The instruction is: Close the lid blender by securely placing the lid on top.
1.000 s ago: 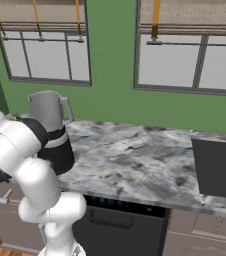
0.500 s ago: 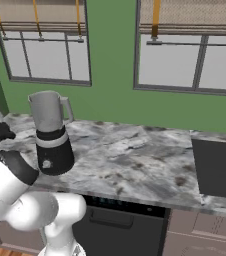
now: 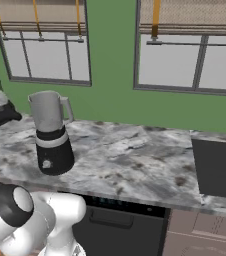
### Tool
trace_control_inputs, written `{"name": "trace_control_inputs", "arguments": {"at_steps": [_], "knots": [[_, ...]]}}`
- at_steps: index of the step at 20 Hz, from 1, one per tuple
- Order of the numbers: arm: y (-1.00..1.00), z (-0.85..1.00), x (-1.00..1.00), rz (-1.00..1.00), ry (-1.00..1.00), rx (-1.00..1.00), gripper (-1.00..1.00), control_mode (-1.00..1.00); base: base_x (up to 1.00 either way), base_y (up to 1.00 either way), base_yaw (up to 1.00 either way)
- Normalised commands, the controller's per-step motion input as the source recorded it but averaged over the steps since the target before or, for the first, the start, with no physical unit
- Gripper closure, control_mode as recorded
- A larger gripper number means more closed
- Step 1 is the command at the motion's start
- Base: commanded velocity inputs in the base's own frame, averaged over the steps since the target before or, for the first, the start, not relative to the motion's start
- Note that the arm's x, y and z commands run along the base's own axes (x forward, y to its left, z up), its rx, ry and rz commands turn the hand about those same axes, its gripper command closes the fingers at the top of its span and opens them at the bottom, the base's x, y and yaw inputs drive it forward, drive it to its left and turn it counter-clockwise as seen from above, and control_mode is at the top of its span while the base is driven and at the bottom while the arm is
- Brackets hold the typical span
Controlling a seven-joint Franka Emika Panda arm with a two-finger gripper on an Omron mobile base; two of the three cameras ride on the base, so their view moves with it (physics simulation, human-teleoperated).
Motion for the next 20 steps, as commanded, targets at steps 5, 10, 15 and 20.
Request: {"name": "trace_control_inputs", "arguments": {"at_steps": [5,10,15,20], "knots": [[-0.5,0.71,0.13,0.0,-0.04,0.05,1.0,-1.0,0.0,0.0,0.0],[-0.6,0.49,0.3,0.0,0.0,0.05,1.0,-1.0,0.0,0.0,0.0],[-0.51,0.29,0.47,0.0,0.05,0.03,1.0,-1.0,0.0,0.0,0.0],[-0.43,0.1,0.48,0.0,0.04,0.02,1.0,-1.0,0.0,0.0,0.0]]}}
